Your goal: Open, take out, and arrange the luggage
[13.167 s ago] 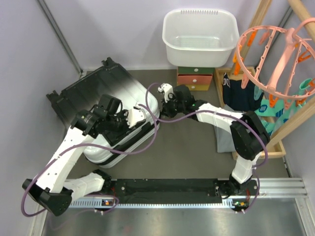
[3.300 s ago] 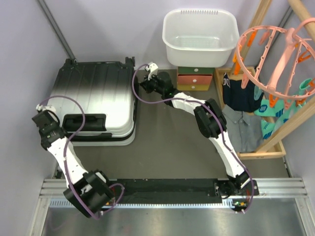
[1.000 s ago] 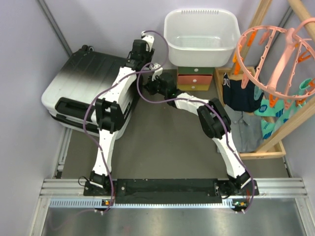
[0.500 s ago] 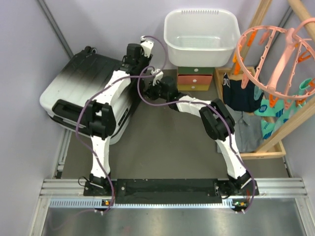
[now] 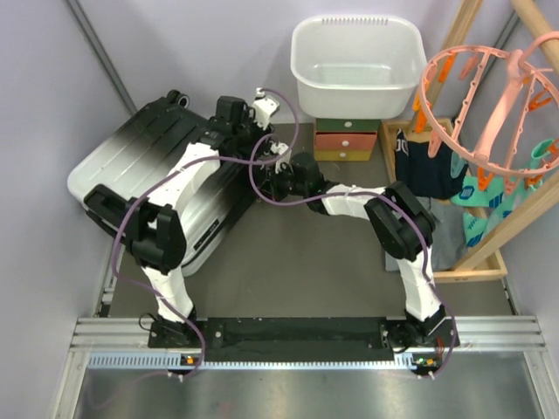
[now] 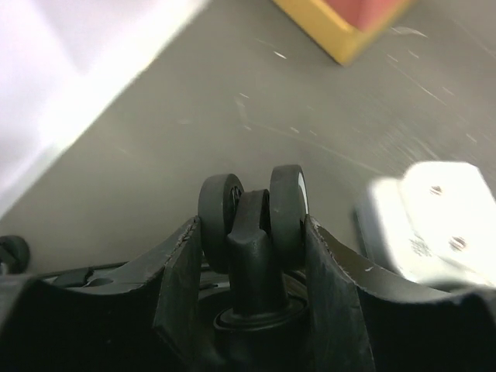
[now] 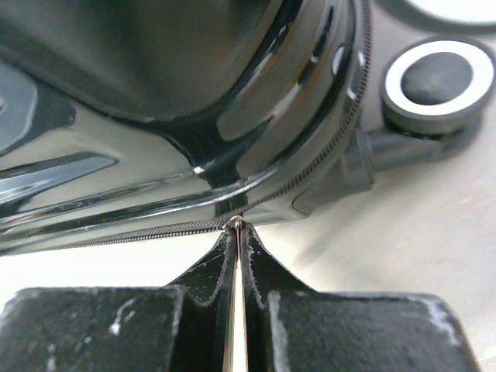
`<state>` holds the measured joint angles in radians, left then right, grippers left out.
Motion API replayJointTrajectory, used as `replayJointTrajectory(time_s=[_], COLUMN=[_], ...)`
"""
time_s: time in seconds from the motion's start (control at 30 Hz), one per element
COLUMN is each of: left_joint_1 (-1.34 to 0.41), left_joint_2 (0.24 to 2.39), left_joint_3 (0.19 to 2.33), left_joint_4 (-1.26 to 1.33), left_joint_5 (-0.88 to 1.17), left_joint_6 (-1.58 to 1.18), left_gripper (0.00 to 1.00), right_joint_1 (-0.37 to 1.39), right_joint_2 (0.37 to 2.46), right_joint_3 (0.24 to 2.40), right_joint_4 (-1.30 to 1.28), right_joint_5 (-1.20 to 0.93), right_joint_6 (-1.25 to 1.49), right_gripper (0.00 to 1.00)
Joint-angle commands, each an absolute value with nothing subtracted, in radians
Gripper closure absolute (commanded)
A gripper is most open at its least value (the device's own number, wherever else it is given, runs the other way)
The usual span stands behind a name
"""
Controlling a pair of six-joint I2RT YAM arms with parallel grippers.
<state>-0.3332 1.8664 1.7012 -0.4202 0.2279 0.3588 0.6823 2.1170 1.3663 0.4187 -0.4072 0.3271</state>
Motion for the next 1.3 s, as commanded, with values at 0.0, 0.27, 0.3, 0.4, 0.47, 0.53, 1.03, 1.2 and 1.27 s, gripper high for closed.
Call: replayJointTrajectory(time_s=[0.0,0.27,0.3,0.4,0.47,0.53,1.03,1.2,1.27], left_joint_1=[-0.337,-0.344,-0.344,-0.347,-0.348,-0.351,-0.446,-0.457,-0.468], left_joint_2=[1.729,1.58,1.56,1.528,1.513,1.491,1.663,1.748,1.77], left_joint_3=[1.589,1.482,1.473,1.442,1.428,1.421,1.687,1.724,1.755], left_joint_4=[-0.943,-1.002,-1.017,-1.032,-1.043,-1.054,-0.882,-0.85,-0.857], left_joint_5=[0.365,0.342,0.339,0.334,0.334,0.334,0.219,0.157,0.144], left_joint_6=[0.437,0.472,0.48,0.486,0.494,0.505,0.347,0.31,0.292], left_gripper=[1.0,1.0,1.0,1.0,1.0,1.0,0.48,0.11,0.01], right_joint_1=[0.667,0.64,0.638,0.638,0.637,0.635,0.64,0.64,0.64], right_joint_2=[2.043,1.959,1.96,1.942,1.93,1.911,1.905,1.91,1.913], right_joint_3=[1.293,1.178,1.177,1.123,1.091,1.077,1.039,1.034,1.034], right_joint_4=[0.524,0.54,0.52,0.555,0.58,0.58,0.623,0.621,0.624], right_joint_5=[-0.351,-0.382,-0.377,-0.359,-0.356,-0.345,-0.339,-0.339,-0.342], right_joint_6=[0.35,0.459,0.462,0.475,0.485,0.486,0.496,0.494,0.495], right_gripper=[1.0,1.0,1.0,1.0,1.0,1.0,1.0,1.0,1.0])
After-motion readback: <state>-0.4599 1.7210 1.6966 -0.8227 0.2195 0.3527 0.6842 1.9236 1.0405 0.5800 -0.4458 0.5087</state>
